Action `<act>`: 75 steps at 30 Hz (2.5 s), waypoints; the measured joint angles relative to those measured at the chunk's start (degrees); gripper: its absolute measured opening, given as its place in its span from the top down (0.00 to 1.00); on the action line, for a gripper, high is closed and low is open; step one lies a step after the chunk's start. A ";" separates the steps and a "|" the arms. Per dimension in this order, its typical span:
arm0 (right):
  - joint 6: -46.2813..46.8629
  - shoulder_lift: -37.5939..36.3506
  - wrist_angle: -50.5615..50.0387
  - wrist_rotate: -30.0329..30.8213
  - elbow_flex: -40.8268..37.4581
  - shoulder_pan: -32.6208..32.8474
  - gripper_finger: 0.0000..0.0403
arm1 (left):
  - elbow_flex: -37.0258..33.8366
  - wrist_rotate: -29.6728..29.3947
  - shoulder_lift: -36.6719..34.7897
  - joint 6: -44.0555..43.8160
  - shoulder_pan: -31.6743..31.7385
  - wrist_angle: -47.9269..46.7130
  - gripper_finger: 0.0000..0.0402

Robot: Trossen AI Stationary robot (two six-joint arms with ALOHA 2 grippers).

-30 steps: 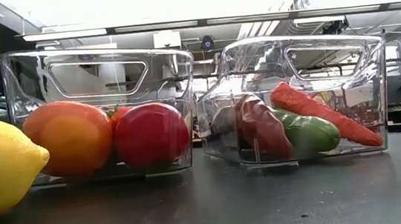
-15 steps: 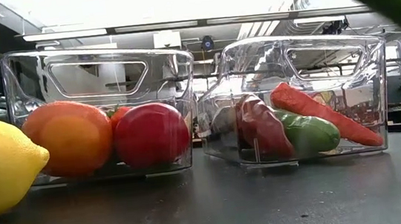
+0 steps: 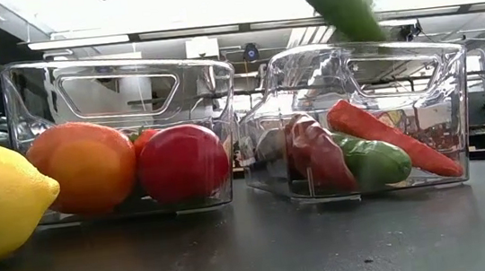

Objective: Sort produce into baskets
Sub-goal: Put the cucumber into the right transparent bin, then put the lemon into the left transparent bin

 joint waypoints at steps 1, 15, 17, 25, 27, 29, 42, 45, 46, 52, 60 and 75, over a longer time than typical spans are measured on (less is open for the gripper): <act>-0.72 0.32 0.93 -0.45 -0.62 -0.40 0.42 | 0.00 0.00 0.00 0.00 -0.42 -0.45 0.27; -4.45 -3.88 -3.04 0.92 -1.64 -3.05 0.40 | -5.95 6.61 -0.04 -8.27 -12.80 -1.23 0.27; -3.83 -5.40 -6.23 2.66 -1.64 -3.05 0.40 | -9.42 7.52 0.14 -12.70 -17.64 -0.70 0.27; -3.18 -10.00 -15.55 8.82 -1.64 -3.32 0.40 | -11.48 6.24 10.04 -28.11 -39.70 -4.04 0.27; -4.31 -10.35 -16.93 9.30 -1.62 -3.97 0.40 | -9.19 3.65 14.04 -28.40 -43.99 -4.12 0.27; -5.93 -10.41 -18.36 9.32 -1.62 -4.89 0.40 | -7.23 0.77 18.32 -27.52 -47.35 -4.66 0.27; -23.23 -10.41 -24.92 8.26 -1.62 -7.28 0.40 | 5.46 -5.05 36.43 -40.83 -50.14 -4.71 0.27; -25.29 -10.41 -24.75 8.89 -1.62 -7.78 0.40 | 8.69 -2.99 41.17 -44.45 -51.60 -5.05 0.27; -25.37 -10.41 -24.75 8.91 -1.62 -7.88 0.40 | 9.95 -2.76 42.72 -45.39 -52.14 -6.02 0.27; -25.87 -10.41 -24.70 8.94 -1.62 -7.88 0.40 | 14.49 -3.38 50.35 -49.72 -54.03 -14.74 0.27; -25.85 -10.41 -24.36 9.06 -1.62 -7.88 0.40 | 14.58 -5.52 55.15 -53.75 -53.96 -14.06 0.27; -22.55 -10.40 -23.32 9.07 -1.62 -7.88 0.40 | 14.78 -6.09 59.80 -55.60 -53.90 -15.00 0.27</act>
